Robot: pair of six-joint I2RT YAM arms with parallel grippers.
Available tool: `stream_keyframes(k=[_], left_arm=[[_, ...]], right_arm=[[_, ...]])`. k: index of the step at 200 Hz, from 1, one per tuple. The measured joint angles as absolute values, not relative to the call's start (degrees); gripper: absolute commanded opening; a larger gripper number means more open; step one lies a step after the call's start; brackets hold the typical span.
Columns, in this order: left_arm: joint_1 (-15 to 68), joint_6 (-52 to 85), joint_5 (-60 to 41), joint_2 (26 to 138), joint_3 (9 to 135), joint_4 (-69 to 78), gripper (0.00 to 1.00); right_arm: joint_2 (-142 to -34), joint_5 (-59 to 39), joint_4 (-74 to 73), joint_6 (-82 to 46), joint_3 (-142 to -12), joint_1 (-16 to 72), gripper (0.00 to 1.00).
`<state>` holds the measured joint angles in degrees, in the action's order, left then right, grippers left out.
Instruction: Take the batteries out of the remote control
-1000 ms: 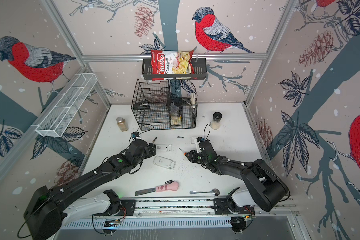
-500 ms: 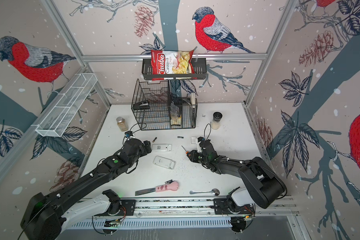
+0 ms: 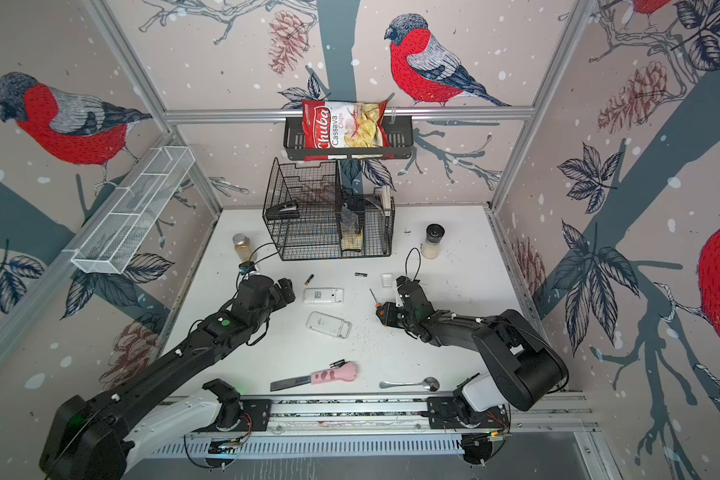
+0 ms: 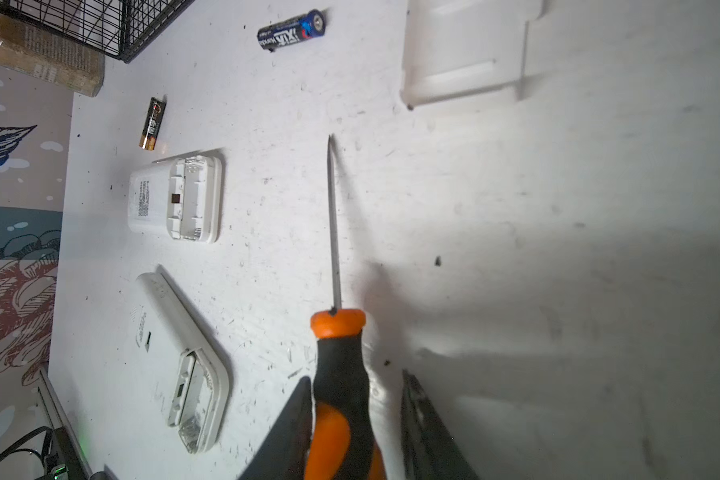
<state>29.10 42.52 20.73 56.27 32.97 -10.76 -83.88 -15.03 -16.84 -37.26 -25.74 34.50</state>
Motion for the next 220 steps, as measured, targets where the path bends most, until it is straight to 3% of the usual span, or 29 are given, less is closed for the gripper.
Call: stream_keyframes(k=[134,220], left_arm=[[26.33,41.58,19.53,54.94,32.21,-9.32,0.96],[26.09,41.6,18.28,55.16,31.79,-9.3,0.96]], right_arm=[[-85.1,-13.89,-15.44,-35.03,-28.23,36.01,0.56],[-88.36,-2.0,-4.99,-32.34,-36.16,43.77,0.62]])
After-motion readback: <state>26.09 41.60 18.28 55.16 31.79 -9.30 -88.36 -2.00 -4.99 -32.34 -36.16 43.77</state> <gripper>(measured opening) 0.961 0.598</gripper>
